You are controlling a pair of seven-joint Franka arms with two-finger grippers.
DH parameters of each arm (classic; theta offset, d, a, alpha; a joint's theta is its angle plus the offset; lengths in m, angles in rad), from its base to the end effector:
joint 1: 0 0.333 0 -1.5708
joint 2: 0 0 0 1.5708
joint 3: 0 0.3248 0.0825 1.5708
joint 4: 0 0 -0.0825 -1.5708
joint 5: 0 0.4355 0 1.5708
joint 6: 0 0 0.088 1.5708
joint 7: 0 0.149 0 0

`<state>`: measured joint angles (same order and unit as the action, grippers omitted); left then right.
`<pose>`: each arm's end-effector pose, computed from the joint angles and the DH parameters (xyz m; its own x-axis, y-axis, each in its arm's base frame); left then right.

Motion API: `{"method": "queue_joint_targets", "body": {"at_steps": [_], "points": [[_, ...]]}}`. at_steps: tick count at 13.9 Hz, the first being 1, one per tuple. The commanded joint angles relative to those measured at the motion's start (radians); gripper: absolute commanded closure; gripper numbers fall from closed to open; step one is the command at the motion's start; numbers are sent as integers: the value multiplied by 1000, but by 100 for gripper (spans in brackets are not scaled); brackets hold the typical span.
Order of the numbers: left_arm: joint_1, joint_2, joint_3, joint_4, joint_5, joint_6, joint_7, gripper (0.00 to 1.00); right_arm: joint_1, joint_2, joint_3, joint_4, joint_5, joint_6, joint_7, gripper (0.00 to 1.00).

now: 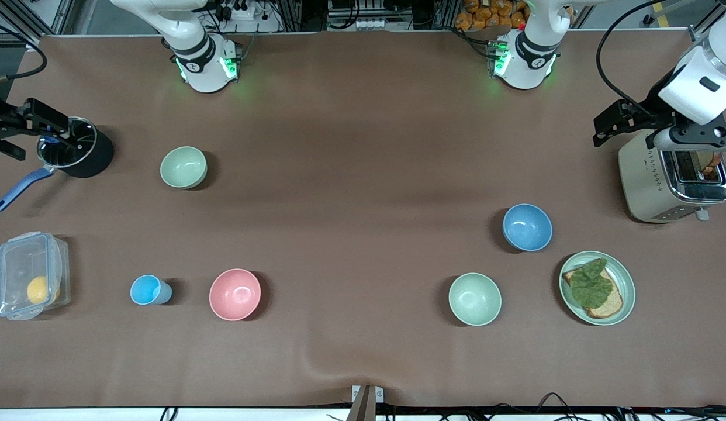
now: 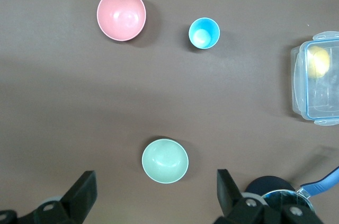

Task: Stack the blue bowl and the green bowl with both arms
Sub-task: 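Reach the left gripper toward the blue bowl beside the toast plate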

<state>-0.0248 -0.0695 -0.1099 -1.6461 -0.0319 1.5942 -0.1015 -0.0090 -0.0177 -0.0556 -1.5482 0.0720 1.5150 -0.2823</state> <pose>0.5802 -0.0852 0.5951 0.9994 -0.0323 0.0146 -0.0327 -0.9991 0.0259 0.5937 -0.0276 0.6092 0.9757 0.2192 0.0055 0.2190 -0.9729 -0.0743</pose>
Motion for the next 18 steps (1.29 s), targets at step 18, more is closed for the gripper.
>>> {"method": "queue_joint_targets", "body": {"at_steps": [18], "points": [[29,23,-10,-153,18,272,39,0,1,13,3,30,-11,-21,-15,0]]}}
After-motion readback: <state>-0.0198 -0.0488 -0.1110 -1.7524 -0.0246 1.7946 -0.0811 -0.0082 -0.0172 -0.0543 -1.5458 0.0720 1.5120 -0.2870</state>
